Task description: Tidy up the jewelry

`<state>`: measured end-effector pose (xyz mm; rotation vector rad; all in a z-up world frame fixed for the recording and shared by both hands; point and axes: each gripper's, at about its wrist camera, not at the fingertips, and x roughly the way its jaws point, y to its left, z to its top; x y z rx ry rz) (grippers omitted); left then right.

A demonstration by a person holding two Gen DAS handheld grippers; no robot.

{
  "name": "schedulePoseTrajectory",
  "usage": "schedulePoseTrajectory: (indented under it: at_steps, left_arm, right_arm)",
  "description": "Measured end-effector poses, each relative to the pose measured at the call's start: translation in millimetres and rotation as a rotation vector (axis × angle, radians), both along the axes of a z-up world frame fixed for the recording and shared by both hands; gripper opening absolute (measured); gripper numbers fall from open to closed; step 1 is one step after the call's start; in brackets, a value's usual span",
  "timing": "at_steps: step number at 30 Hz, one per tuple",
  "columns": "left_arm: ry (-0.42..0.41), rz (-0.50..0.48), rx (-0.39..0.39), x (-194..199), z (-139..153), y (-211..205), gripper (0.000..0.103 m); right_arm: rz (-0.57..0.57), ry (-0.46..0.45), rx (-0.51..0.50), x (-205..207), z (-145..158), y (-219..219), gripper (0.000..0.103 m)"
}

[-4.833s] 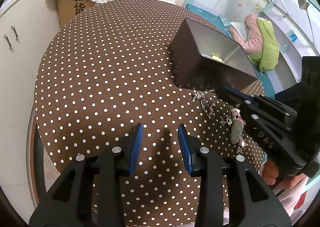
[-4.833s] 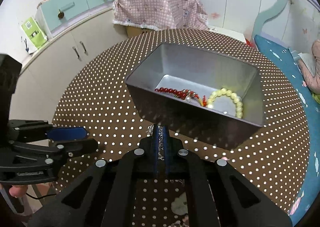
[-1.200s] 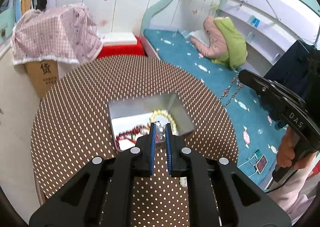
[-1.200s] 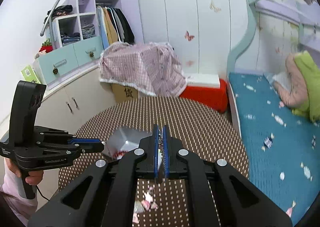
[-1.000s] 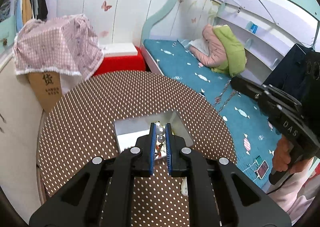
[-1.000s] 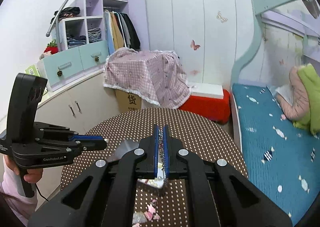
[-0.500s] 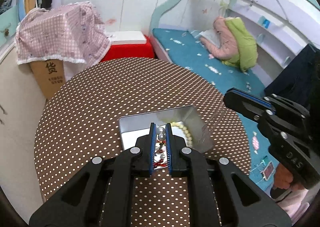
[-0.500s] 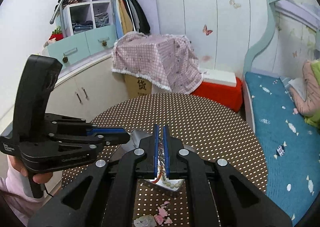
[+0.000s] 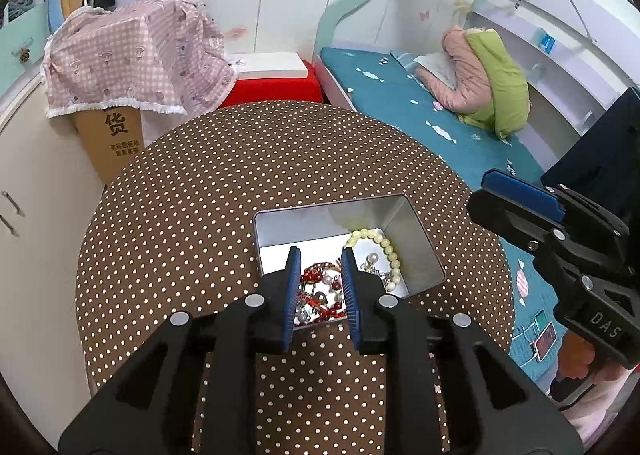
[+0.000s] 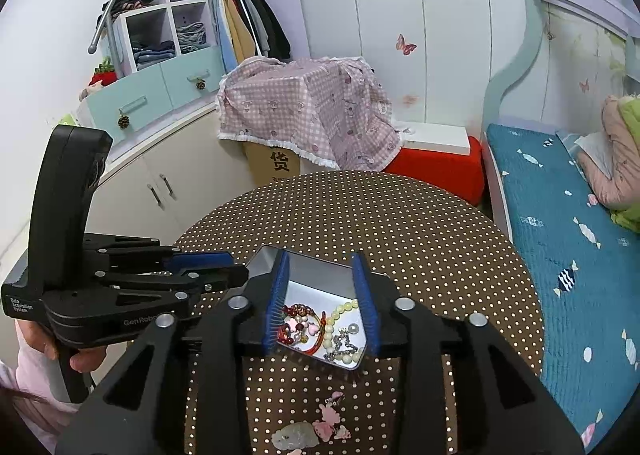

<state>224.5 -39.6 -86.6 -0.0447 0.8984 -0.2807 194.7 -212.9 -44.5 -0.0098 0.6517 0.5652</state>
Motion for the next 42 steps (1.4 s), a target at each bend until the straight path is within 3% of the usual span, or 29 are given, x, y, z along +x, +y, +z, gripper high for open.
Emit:
schedulePoseTrajectory:
  at_steps: [3,7,9,12,18,20,22,30,42]
  left_arm:
    - [-0.004,0.005,-0.002,-7.3,0.4,2.2,0.031]
    - [-0.005,0.007,0.007,-19.6,-0.7,0.2,0.031]
    - [-0.003,-0.001,0.009,-27.2,-2.1,-2.9,0.037]
    - [0.009,-0.032,0.019,-41.5,-9.1,-14.5,0.043]
    - [0.084,-0.127,0.058,-63.0,-42.3,-51.1,0.044]
    - [0.117,-0.147,0.079,-67.0,-56.8,-63.6,0.044]
    - [0.148,-0.164,0.099,-67.6,-70.0,-74.3,0.044]
    - [0.208,-0.194,0.161,-59.2,-96.9,-101.9,0.047]
    - [0.228,-0.184,0.174,-52.0,-101.0,-108.5,0.051]
  right_arm:
    - [-0.006,-0.001,0.002,-5.0,-0.5,-4.0,0.034]
    - [-0.029,0.002,-0.007,-11.7,-2.7,-9.5,0.036]
    - [-0.043,0.006,-0.01,-15.7,-5.6,-14.2,0.038]
    - [-0.069,0.015,-0.013,-24.0,-11.7,-22.9,0.046]
    - [-0.117,0.057,-0.032,-40.1,-31.8,-39.9,0.056]
    - [-0.149,0.071,-0.051,-43.2,-40.1,-46.1,0.067]
    - [-0.178,0.088,-0.064,-44.1,-48.8,-52.5,0.072]
    - [-0.219,0.154,-0.066,-43.2,-71.8,-66.5,0.075]
    - [-0.216,0.201,-0.052,-47.5,-90.7,-71.8,0.076]
